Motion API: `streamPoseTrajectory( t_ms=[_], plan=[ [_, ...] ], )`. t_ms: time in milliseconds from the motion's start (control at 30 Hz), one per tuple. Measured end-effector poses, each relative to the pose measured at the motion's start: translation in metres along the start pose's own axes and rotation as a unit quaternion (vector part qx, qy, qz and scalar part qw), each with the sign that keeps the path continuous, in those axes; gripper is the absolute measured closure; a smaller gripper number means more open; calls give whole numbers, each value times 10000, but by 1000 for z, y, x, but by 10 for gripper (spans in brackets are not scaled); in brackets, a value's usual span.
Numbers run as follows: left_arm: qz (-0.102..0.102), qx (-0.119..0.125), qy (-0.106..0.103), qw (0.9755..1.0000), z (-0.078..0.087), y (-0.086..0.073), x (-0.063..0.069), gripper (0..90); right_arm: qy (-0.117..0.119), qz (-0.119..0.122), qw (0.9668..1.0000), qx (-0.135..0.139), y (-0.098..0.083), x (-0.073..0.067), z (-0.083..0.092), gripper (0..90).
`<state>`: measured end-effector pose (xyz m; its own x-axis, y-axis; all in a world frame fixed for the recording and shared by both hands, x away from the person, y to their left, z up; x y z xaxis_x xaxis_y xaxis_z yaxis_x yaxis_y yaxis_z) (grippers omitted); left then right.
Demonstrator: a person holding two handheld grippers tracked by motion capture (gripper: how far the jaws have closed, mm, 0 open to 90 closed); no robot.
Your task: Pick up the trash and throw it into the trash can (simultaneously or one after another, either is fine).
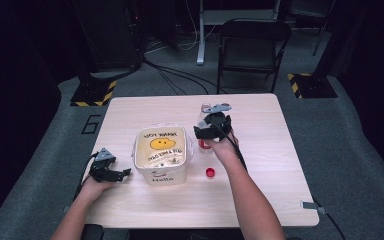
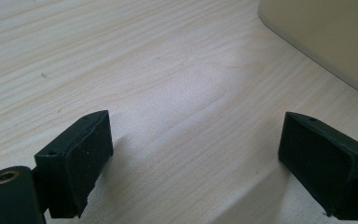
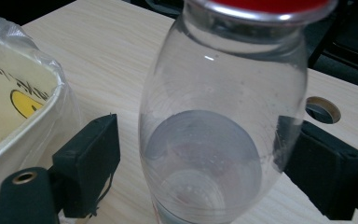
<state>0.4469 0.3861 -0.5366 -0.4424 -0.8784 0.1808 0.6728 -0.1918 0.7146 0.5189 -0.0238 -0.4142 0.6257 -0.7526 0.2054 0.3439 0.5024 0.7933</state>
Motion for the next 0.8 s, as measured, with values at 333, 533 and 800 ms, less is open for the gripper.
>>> streamPoseTrajectory(
  t_ms=[333, 533, 800],
  plan=[
    [-9, -11, 6, 10000, 0, 0, 0, 97, -53, 18, 9999, -123, 2, -2, 0, 278],
    [-8, -1, 0, 10000, 0, 0, 0, 97, 7, 102, 9999, -13, 5, -2, 6, 279],
    [-11, -1, -1, 10000, 0, 0, 0, 97, 49, 209, 9997, 81, 12, -5, 13, 281]
  ],
)
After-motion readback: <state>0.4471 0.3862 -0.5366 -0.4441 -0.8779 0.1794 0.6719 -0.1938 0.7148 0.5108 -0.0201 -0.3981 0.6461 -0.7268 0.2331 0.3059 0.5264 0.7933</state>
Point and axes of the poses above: each handheld gripper's, and its own axes: z roughly backward along the jaws, y roughly out of its top, x roughly to its right, the point moved 1 cm from there along -z, roughly forward along the jaws, and after that the axes turned 13 degrees about z, right-handed, at the moved point
